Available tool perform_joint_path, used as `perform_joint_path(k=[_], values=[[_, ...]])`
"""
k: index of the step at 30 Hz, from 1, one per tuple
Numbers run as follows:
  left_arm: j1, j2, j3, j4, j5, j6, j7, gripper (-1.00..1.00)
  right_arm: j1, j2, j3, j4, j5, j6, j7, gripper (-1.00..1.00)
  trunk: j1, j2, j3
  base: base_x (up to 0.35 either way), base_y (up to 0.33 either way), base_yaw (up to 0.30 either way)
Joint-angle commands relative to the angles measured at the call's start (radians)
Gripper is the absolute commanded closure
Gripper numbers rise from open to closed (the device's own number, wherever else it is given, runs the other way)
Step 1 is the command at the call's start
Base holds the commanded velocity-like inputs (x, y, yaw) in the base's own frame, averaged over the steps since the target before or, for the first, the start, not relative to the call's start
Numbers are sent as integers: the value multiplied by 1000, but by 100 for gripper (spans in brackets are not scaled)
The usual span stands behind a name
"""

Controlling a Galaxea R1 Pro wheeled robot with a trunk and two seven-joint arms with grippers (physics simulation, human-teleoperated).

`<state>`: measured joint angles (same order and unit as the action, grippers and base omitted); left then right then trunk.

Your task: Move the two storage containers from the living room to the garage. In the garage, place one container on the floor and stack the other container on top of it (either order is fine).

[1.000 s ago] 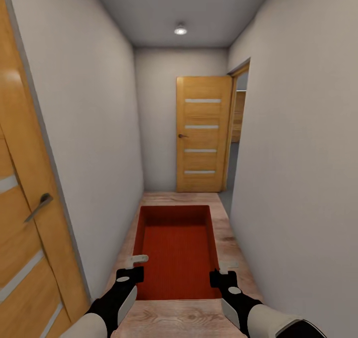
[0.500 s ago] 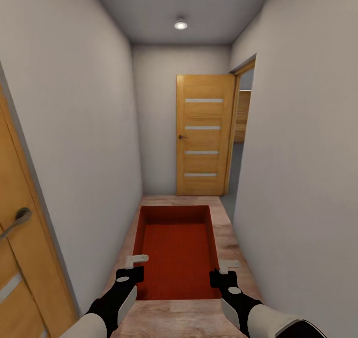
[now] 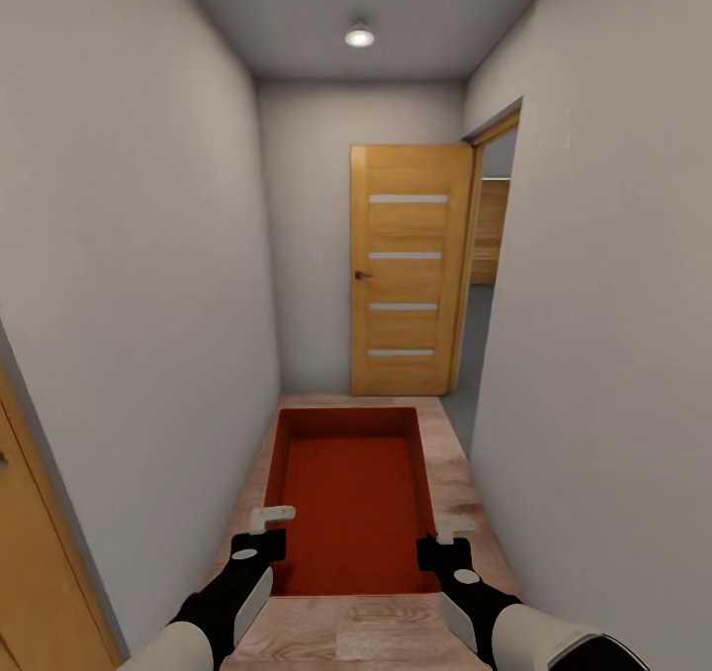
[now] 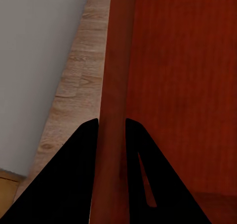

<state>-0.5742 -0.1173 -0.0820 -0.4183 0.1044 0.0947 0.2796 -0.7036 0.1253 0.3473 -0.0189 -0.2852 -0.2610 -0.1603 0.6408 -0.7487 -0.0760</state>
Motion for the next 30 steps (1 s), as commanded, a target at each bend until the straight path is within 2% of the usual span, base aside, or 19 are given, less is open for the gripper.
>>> perform_joint_path(k=[1,30], values=[[-1,48,11,-4,9,6,13,100,0,0,-36,-3,12,2,-1,100,1,-1,-2,322,0,0],[-1,48,11,-4,9,7,13,100,0,0,-36,-3,12,2,-1,100,1,-1,-2,322,0,0]])
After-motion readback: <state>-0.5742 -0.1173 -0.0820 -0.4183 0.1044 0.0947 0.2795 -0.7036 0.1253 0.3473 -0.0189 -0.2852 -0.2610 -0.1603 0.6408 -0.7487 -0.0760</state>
